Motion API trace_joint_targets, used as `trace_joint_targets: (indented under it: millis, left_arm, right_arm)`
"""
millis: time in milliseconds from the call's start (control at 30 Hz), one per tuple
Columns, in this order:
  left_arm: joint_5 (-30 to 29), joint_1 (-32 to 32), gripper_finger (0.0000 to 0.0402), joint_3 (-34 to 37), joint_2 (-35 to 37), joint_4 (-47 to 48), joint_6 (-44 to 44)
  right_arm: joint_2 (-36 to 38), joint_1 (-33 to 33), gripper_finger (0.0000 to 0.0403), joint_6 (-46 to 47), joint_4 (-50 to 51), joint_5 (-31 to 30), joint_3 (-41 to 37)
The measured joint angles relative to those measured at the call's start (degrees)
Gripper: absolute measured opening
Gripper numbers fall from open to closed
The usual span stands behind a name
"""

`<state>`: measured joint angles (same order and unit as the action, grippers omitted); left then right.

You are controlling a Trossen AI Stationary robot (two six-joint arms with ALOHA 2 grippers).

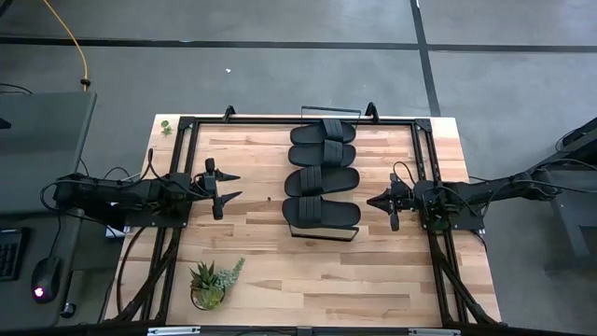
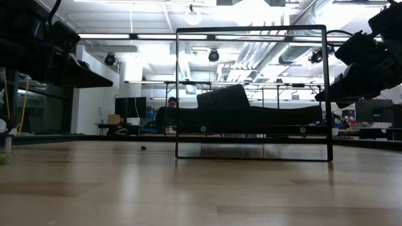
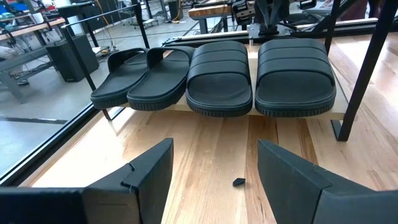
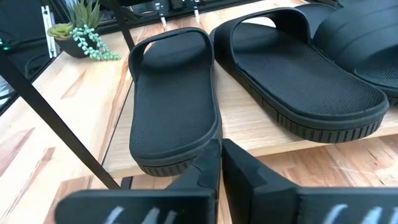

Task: Pick and place slides into the shelf
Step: Return to Home Position

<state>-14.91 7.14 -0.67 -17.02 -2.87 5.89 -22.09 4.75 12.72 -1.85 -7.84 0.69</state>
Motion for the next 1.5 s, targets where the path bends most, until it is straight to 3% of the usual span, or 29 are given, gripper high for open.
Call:
trace_joint_targets:
  millis: [400, 567, 967, 1100, 1333, 1500]
  left_arm:
    - [0.0, 0.0, 0.0216, 0.0, 0.0, 0.0, 0.0]
    - [0.0, 0.0, 0.0216, 0.0, 0.0, 0.0, 0.0]
    - [0.0, 0.0, 0.0216, 0.0, 0.0, 0.0, 0.0]
    - [0.0, 0.0, 0.0216, 0.0, 0.0, 0.0, 0.0]
    - [0.0, 0.0, 0.0216, 0.0, 0.0, 0.0, 0.0]
    - [0.0, 0.0, 0.0216, 0.0, 0.0, 0.0, 0.0]
  right_arm:
    - [0.0, 0.0, 0.0001, 0.6, 0.0, -0.5, 0.0]
    - [0.0, 0.0, 0.0006, 1.8, 0.0, 2.1, 0.0]
    - [0.0, 0.0, 0.0123, 3.9, -0.1, -0.6, 0.0]
    - [0.0, 0.0, 0.0144, 3.8, -0.1, -1.2, 0.0]
    - [0.0, 0.0, 0.0139, 3.6, -0.1, -1.2, 0.0]
    - [0.0, 0.0, 0.0102, 2.5, 0.0, -1.2, 0.0]
